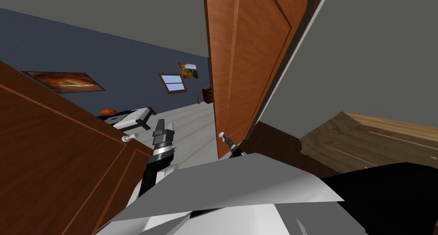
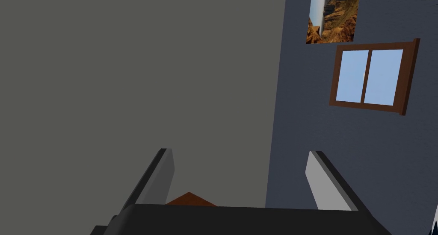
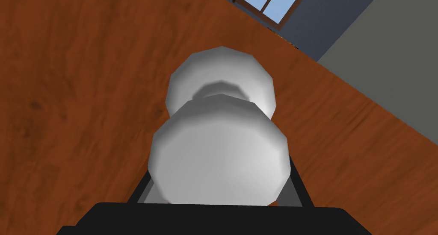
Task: Push the door open
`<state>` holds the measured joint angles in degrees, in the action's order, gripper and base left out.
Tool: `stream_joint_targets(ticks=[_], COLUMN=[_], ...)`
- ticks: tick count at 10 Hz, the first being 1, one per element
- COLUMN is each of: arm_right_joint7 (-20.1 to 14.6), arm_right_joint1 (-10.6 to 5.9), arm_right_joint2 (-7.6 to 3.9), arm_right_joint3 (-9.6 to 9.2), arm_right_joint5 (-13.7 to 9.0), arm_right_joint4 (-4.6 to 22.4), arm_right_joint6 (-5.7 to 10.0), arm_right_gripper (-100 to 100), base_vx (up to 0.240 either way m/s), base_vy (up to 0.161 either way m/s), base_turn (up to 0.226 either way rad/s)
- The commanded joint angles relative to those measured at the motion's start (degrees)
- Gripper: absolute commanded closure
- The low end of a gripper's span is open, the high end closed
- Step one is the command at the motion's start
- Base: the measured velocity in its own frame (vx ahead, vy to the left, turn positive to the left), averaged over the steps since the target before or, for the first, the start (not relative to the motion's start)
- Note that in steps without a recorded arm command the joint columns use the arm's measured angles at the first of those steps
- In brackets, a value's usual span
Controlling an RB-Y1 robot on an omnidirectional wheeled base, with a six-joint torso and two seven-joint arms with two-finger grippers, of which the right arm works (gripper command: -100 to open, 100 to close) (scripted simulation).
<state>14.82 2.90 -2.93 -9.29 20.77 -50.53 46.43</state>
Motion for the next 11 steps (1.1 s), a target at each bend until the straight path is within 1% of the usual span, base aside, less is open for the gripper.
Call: stream_joint_targets(ticks=[1, 2, 3, 4, 5, 6, 7, 8, 11], arm_right_joint7=[-2.9, -3.9, -5.9, -6.2, -8.6, -10.1, -11.0, -8.5, -5.0], arm_right_joint1=[-0.8, -0.8, -1.11, -1.11, -1.41, -1.71, -1.71, -1.77, -1.64], arm_right_joint2=[-0.55, -0.55, -0.68, -0.68, -0.8, -0.93, -0.93, -0.92, -0.93], arm_right_joint3=[-0.05, -0.05, -0.51, -0.51, -0.97, -1.43, -1.43, -1.03, -0.5], arm_right_joint5=[-1.7, -1.7, -2.7, -2.7, -3.6, -4.6, -4.6, -3.6, -1.8], arm_right_joint4=[1.0, 1.0, 1.3, 1.3, 1.6, 1.9, 1.9, 1.7, 1.6], arm_right_joint6=[-0.04, -0.04, -0.08, -0.08, -0.12, -0.16, -0.16, 0.3, 0.55], arm_right_gripper=[100, 100, 100, 100, 100, 100, 100, -100, -100], base_vx=[0.059, 0.043, 0.04, 0.036, 0.052, 0.074, 0.052, -0.003, -0.034], base_vy=[0.041, 0.033, 0.036, 0.028, 0.027, 0.03, 0.028, 0.008, -0.005], base_turn=[-0.084, -0.034, -0.045, -0.04, -0.074, -0.083, -0.029, -0.045, -0.046])
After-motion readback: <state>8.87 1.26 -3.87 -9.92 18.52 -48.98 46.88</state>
